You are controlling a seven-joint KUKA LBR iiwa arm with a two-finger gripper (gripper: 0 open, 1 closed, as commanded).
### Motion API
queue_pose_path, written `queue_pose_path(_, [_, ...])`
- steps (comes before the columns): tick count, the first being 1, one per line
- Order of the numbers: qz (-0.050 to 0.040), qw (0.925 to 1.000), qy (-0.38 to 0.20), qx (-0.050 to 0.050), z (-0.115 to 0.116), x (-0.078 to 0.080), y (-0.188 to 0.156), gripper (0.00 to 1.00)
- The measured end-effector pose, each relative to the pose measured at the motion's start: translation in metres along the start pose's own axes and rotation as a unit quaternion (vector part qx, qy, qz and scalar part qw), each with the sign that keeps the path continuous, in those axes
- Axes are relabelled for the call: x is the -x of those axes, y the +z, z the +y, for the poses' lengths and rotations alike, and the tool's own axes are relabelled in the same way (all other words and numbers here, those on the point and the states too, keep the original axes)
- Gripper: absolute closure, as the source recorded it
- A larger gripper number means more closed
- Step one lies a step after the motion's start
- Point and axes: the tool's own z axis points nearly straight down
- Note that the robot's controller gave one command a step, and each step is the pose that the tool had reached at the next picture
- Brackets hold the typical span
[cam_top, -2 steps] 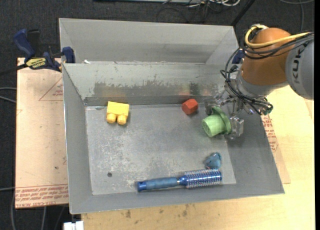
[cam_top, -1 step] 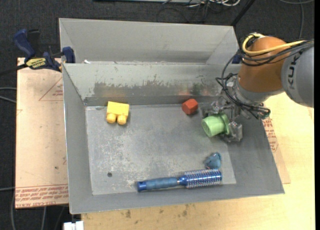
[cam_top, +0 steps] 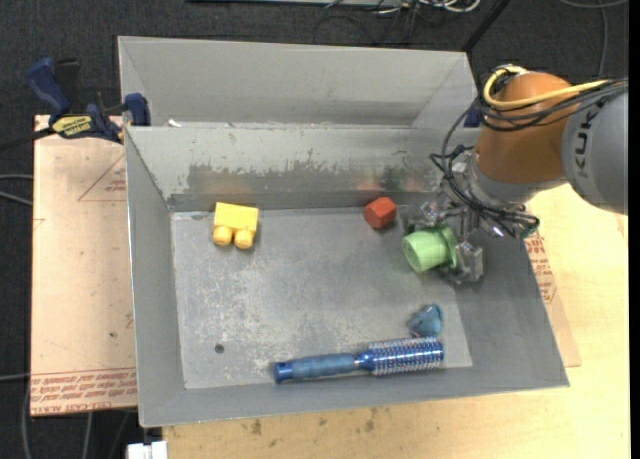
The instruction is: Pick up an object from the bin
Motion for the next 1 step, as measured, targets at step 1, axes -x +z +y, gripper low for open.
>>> queue_pose_path(1, [-0.0009, 1.0, 0.001, -0.002, -0.0022, 0.0001, -0.0023, 1.0])
